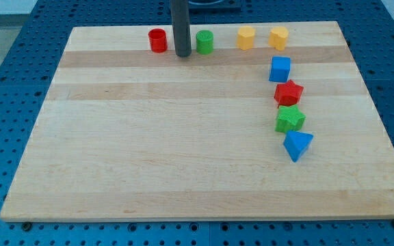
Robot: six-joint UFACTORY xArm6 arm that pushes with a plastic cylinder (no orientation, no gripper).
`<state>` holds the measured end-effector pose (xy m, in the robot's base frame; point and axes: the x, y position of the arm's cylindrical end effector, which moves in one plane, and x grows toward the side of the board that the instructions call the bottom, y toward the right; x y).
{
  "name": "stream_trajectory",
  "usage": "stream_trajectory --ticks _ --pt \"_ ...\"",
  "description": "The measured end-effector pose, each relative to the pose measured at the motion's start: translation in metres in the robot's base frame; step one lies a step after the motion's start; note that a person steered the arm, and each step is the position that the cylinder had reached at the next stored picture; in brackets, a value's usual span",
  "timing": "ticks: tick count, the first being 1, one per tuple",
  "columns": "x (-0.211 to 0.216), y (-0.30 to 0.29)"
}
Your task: Push the green star towards the center of the board
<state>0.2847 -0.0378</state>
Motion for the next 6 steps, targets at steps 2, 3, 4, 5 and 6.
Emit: stream_trajectory --ticks 2,3,4,5,6 --pt "-0.015 0.034" --pt "-0.011 0.034" --pt "0.017 0.033" --pt "0.092 0.03" --pt "0.164 -0.024"
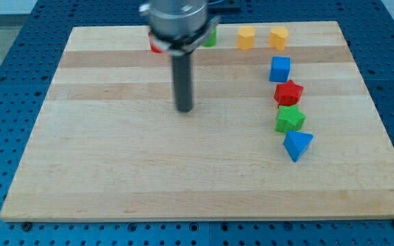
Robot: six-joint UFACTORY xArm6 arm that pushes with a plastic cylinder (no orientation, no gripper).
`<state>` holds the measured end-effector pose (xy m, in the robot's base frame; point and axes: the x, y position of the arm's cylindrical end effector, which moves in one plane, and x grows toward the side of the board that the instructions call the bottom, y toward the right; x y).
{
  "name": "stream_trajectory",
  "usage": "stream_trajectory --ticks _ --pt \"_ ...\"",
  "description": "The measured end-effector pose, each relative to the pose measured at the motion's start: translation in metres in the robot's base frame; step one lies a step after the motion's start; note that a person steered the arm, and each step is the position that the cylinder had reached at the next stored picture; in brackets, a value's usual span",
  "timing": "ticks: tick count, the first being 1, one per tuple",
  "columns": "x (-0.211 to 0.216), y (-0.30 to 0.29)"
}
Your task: Push the green star towards the center of the board
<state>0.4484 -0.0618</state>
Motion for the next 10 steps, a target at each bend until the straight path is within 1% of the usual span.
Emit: stream_trajectory --ticks 1,2,3,4,5,6,7,8,9,10 --pt "0.014 -0.021" --pt "0.014 -0.021" --pt "0.031 -0.024" --pt "0.103 0.007" --pt "0.17 0.087" --pt "0.169 0.19" --pt "0.147 0.325" --pt "0.098 0.351" --pt "0.057 0.346" --pt "0.046 0.283"
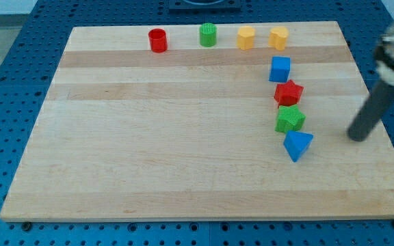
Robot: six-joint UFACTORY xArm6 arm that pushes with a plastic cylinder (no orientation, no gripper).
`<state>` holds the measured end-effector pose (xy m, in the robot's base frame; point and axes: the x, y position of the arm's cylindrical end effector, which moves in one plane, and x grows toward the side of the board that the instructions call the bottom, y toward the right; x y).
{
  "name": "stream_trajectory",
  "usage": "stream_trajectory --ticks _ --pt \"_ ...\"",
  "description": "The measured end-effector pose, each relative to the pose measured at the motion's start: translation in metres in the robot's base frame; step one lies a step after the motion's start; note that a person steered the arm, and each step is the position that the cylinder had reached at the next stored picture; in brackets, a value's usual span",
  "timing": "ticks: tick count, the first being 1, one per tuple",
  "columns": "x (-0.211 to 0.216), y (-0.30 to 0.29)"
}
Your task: Push the green star towards the center of the board
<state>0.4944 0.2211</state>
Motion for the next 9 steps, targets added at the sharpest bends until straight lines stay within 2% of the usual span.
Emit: stream_trajectory --ticks 2,3,4,7,9 --pt "-0.006 -0.04" --pt "-0.021 -0.139" --pt "-0.042 -0.19" --pt "-0.023 -0.168" --pt "-0.042 -0.109"
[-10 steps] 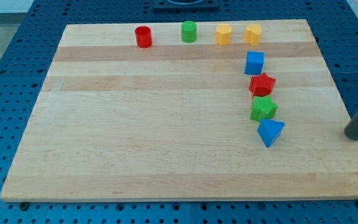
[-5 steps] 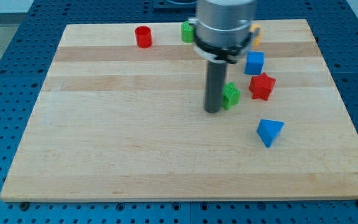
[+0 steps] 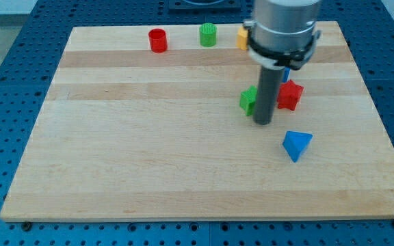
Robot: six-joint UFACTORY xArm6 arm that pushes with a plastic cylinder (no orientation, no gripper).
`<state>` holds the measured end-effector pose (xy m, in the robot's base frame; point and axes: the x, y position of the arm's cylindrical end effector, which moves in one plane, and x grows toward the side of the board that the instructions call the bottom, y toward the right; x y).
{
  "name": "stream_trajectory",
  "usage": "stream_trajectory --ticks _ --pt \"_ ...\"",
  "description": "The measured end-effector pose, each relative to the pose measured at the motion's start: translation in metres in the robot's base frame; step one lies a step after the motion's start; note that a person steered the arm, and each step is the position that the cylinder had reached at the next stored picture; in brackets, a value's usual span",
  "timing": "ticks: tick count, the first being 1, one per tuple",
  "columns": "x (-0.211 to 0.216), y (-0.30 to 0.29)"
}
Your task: Push the green star towards the center of the board
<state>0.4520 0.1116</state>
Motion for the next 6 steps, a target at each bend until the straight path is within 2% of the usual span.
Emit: stream_trajectory --ticks 1,2,3,4,5,6 --pt "-0.012 0.039" --pt "-0.035 0.005" --pt "-0.045 -0.117" --pt "-0.043 -0.19" --pt "-0.076 -0.18" --pt "-0.128 -0.142"
